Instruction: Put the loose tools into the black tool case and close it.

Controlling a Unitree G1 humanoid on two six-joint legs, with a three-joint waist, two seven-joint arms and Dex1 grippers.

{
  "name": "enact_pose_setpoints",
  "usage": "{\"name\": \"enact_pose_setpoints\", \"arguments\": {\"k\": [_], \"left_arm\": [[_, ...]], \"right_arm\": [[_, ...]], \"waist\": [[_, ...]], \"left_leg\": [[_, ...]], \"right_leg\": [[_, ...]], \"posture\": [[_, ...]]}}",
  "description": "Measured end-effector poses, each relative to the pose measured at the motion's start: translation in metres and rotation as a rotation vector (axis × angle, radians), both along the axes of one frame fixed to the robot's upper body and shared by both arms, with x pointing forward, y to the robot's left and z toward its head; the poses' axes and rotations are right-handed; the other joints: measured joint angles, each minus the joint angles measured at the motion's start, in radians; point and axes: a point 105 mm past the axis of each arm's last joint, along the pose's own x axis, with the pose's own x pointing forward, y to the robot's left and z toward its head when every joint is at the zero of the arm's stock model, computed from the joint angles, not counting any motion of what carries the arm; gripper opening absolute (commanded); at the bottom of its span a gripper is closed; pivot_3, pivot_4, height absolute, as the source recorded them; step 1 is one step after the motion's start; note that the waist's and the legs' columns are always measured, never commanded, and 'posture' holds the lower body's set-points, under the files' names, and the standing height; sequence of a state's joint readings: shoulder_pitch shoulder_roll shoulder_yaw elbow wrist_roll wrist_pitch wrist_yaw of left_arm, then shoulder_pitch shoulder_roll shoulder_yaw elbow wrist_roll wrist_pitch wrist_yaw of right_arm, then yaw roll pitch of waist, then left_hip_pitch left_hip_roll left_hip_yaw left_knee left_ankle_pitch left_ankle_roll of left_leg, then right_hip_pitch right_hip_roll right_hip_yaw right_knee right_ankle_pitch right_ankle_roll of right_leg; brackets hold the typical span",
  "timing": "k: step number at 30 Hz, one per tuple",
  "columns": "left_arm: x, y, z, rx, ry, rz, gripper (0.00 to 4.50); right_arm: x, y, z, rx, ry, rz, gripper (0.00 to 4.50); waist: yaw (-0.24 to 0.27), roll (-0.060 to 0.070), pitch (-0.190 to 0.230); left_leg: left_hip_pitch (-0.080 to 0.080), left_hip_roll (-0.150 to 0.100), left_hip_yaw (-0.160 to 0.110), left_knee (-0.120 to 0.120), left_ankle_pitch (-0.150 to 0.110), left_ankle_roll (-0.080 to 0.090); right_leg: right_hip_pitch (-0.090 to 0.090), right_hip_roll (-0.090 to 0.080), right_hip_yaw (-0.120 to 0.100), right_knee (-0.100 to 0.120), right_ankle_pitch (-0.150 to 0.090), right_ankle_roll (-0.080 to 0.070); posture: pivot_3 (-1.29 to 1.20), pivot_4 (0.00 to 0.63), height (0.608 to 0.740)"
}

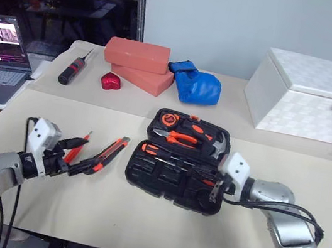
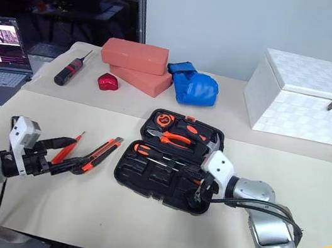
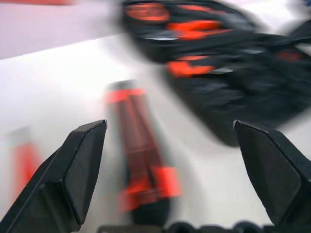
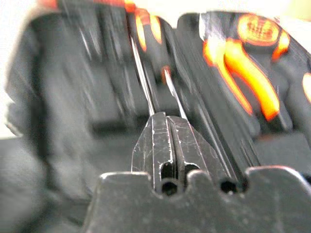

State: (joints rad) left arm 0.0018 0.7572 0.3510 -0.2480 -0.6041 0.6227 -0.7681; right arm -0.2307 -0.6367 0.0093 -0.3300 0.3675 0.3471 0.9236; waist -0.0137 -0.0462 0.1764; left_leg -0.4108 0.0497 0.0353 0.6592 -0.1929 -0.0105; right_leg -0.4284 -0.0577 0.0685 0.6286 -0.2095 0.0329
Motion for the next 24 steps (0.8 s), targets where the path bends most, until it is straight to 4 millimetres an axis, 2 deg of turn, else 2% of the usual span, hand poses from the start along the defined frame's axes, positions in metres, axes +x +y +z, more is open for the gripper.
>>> {"name": "enact_pose_setpoints", "arguments": {"k": [1, 2, 3, 4, 5, 8, 10, 11, 16, 17, 20, 22, 24], "left_arm": [[0.005, 0.009, -0.003, 0.018, 0.024, 0.079, 4.48], [0.007, 0.017, -0.005, 0.026, 0.043, 0.129, 4.48], [0.01, 0.024, -0.008, 0.036, 0.064, 0.179, 4.48], [0.011, 0.029, -0.012, 0.056, 0.088, 0.212, 4.48], [0.012, 0.031, -0.017, 0.085, 0.114, 0.223, 4.48], [0.013, 0.033, -0.03, 0.134, 0.188, 0.271, 4.48], [0.015, 0.034, -0.03, 0.165, 0.193, 0.277, 3.97], [0.015, 0.033, -0.031, 0.172, 0.199, 0.279, 3.85], [0.014, 0.035, -0.031, 0.171, 0.184, 0.267, 1.9], [0.013, 0.035, -0.031, 0.166, 0.183, 0.261, 1.7], [0.011, 0.029, -0.026, 0.141, 0.168, 0.162, 0.5], [0.01, 0.024, -0.016, 0.118, 0.143, 0.072, 0.47], [0.01, 0.021, 0.006, 0.117, 0.103, -0.037, 0.47]], "right_arm": [[-0.014, -0.002, 0.012, 0.015, -0.006, 0.042, 1.33], [-0.022, -0.002, 0.018, 0.018, -0.011, 0.069, 1.8], [-0.03, -0.001, 0.024, 0.029, -0.012, 0.089, 2.04], [-0.037, 0.0, 0.027, 0.035, -0.004, 0.108, 2.49], [-0.043, 0.002, 0.028, 0.036, 0.01, 0.123, 2.7], [-0.05, 0.0, 0.028, 0.031, 0.028, 0.115, 3.87], [-0.05, 0.0, 0.032, 0.034, 0.013, 0.105, 4.47], [-0.05, 0.0, 0.033, 0.034, 0.007, 0.103, 4.5], [-0.051, -0.005, 0.031, 0.027, 0.006, 0.084, 4.5], [-0.051, -0.005, 0.03, 0.026, 0.008, 0.082, 4.5], [-0.051, -0.004, 0.033, 0.04, -0.02, 0.081, 4.5], [-0.053, -0.005, 0.032, 0.049, -0.033, 0.079, 4.5], [-0.056, -0.009, 0.028, 0.047, -0.037, 0.067, 4.5]], "waist": [[0.003, 0.0, 0.0], [0.003, 0.0, 0.0], [0.002, -0.001, 0.0], [0.001, -0.001, 0.0], [0.001, -0.001, 0.0], [-0.004, -0.001, 0.0], [-0.004, -0.001, 0.0], [-0.004, -0.001, 0.0], [-0.003, -0.001, 0.0], [-0.002, -0.001, 0.0], [-0.002, -0.001, 0.0], [0.001, -0.002, 0.0], [0.006, -0.002, 0.0]], "left_leg": [[0.0, 0.0, -0.001, -0.001, 0.0, 0.0], [0.0, 0.0, -0.001, -0.002, 0.0, 0.0], [0.001, 0.001, -0.001, -0.003, -0.001, -0.002], [0.0, 0.001, -0.001, -0.003, -0.001, -0.002], [0.0, 0.001, -0.001, -0.003, -0.002, -0.002], [0.0, 0.0, 0.0, -0.003, -0.002, -0.003], [0.001, 0.0, 0.0, -0.003, -0.002, -0.004], [0.002, 0.0, 0.0, -0.003, -0.006, -0.009], [0.001, 0.0, 0.0, -0.003, -0.006, -0.009], [0.0, 0.0, 0.0, -0.003, -0.006, -0.009], [-0.006, 0.0, 0.0, -0.003, -0.005, -0.008], [-0.01, 0.0, 0.0, -0.003, -0.002, -0.003], [-0.013, 0.0, -0.001, -0.003, -0.002, -0.003]], "right_leg": [[0.0, 0.0, -0.001, 0.0, -0.001, 0.001], [0.001, 0.0, -0.001, 0.0, -0.002, 0.002], [0.001, 0.001, -0.001, 0.0, -0.003, 0.001], [0.0, 0.001, -0.001, 0.0, -0.003, 0.001], [0.0, 0.001, -0.001, -0.001, -0.003, 0.0], [0.0, 0.0, -0.001, -0.001, -0.003, 0.0], [0.0, -0.001, -0.001, -0.001, -0.003, 0.0], [0.0, -0.001, -0.001, -0.001, -0.003, -0.001], [0.0, -0.001, -0.001, -0.002, -0.003, -0.001], [-0.001, -0.001, -0.001, -0.003, -0.003, -0.001], [-0.007, -0.001, -0.001, -0.003, -0.003, -0.001], [-0.01, -0.001, -0.001, -0.002, -0.003, -0.001], [-0.012, 0.0, -0.003, -0.002, -0.003, -0.001]], "posture": [[0.0, 0.15, 0.74], [0.0, 0.15, 0.74], [0.0, 0.15, 0.74], [0.0, 0.15, 0.74], [0.0, 0.15, 0.74], [0.0, 0.15, 0.74], [0.0, 0.15, 0.74], [0.0, 0.15, 0.74], [0.0, 0.15, 0.74], [0.0, 0.15, 0.74], [0.0, 0.15, 0.74], [0.0, 0.15, 0.74], [0.0, 0.15, 0.74]]}}
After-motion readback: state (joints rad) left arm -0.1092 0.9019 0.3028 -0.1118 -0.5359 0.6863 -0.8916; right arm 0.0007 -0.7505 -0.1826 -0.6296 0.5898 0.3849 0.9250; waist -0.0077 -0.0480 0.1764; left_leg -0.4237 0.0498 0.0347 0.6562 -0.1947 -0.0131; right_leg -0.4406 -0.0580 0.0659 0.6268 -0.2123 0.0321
